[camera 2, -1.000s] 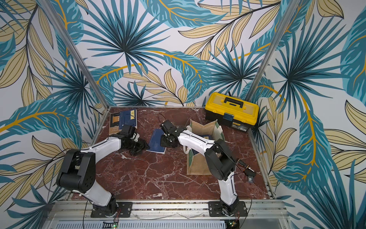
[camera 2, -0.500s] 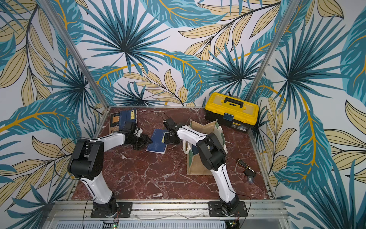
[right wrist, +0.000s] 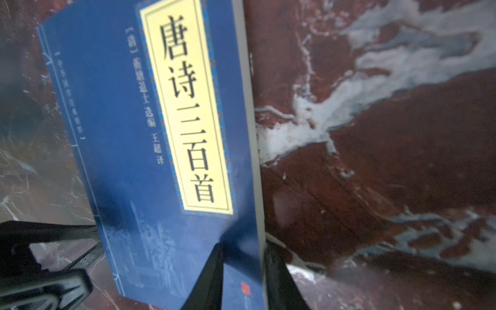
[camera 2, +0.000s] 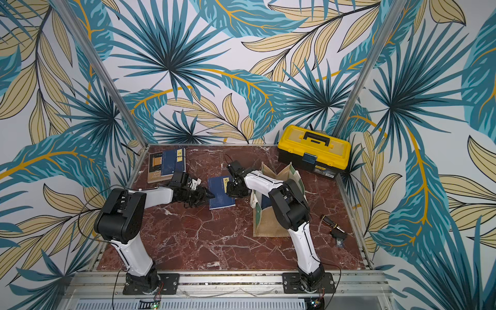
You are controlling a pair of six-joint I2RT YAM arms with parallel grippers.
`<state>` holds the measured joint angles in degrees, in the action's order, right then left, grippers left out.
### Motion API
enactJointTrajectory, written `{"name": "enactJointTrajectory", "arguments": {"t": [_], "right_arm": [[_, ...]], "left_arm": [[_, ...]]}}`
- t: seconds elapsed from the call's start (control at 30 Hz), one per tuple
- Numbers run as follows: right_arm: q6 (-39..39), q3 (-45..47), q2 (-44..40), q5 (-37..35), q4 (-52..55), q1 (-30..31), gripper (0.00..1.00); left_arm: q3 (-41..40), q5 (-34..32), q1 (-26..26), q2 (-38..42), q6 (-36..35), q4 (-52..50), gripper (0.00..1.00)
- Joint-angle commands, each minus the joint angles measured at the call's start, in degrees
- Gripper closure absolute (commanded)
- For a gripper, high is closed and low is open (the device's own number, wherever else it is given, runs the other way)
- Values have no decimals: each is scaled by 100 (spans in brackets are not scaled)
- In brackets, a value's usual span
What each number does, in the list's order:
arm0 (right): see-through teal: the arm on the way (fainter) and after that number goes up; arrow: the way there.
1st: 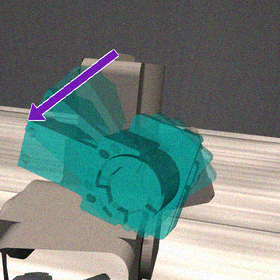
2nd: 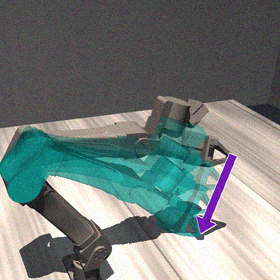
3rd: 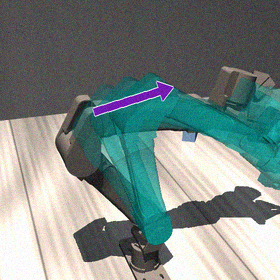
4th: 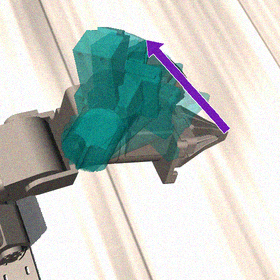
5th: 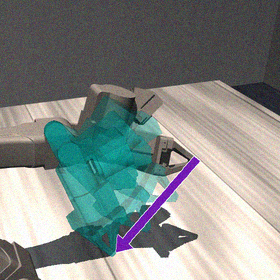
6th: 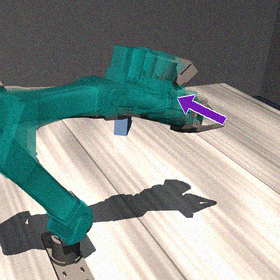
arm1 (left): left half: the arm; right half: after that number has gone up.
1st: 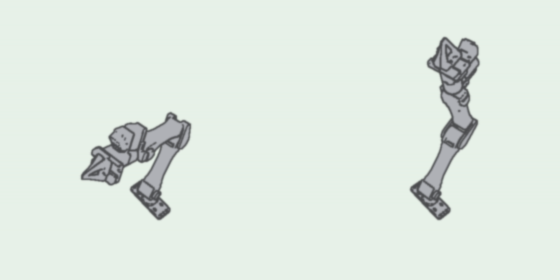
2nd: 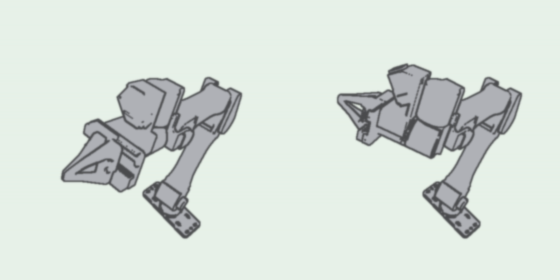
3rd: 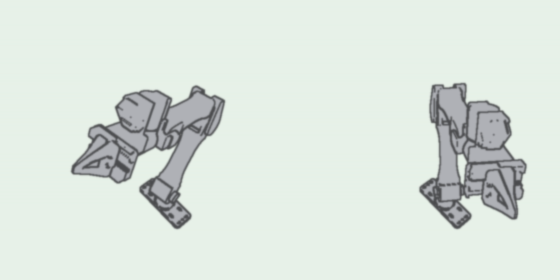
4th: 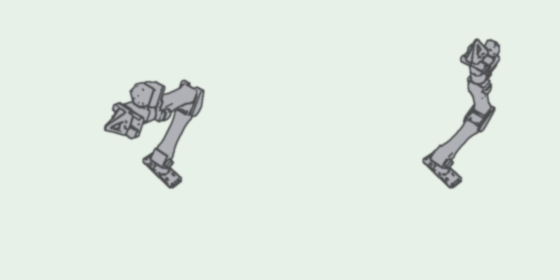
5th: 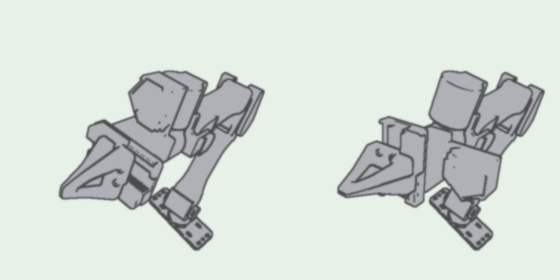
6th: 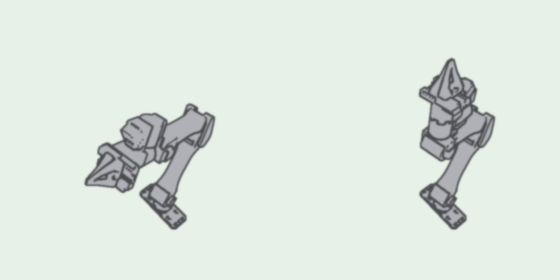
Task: Put the books into the canvas bag
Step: Pick up the book from the center of the board.
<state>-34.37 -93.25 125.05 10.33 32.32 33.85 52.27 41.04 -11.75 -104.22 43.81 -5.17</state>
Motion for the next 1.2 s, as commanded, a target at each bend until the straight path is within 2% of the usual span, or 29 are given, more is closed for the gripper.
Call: {"name": "enactJointTrajectory", "arguments": {"t": [0.0, 0.17, 0.37, 0.47, 0.57, 0.77, 0.97, 1.17], "right_arm": [[-52, 448, 157, 465, 125, 116, 80], [-102, 790, -46, 514, -15, 122, 81], [14, 884, -459, 327, 130, 133, 79], [277, 885, -1007, -119, 317, 192, 71], [471, 865, -1716, -458, 388, 240, 67], [889, 480, -2771, -840, 740, 440, 64], [1063, 411, -3561, -542, 499, 687, 60], [1050, 158, -3585, 131, 353, 905, 56]], "left_arm": [[-219, 356, -371, 125, 575, 744, 51], [-294, 119, -565, 315, 826, 916, 60], [-543, -138, -557, 731, 831, 910, 85], [-662, -352, -557, 1109, 676, 649, 99], [-779, -790, -557, 1823, 293, 181, 100], [-667, -1644, -550, 3549, -762, -1478, 100], [-507, -1934, -468, 5231, -1359, -2435, 100], [-647, -2103, -427, 6551, -1261, -2384, 100]]}}
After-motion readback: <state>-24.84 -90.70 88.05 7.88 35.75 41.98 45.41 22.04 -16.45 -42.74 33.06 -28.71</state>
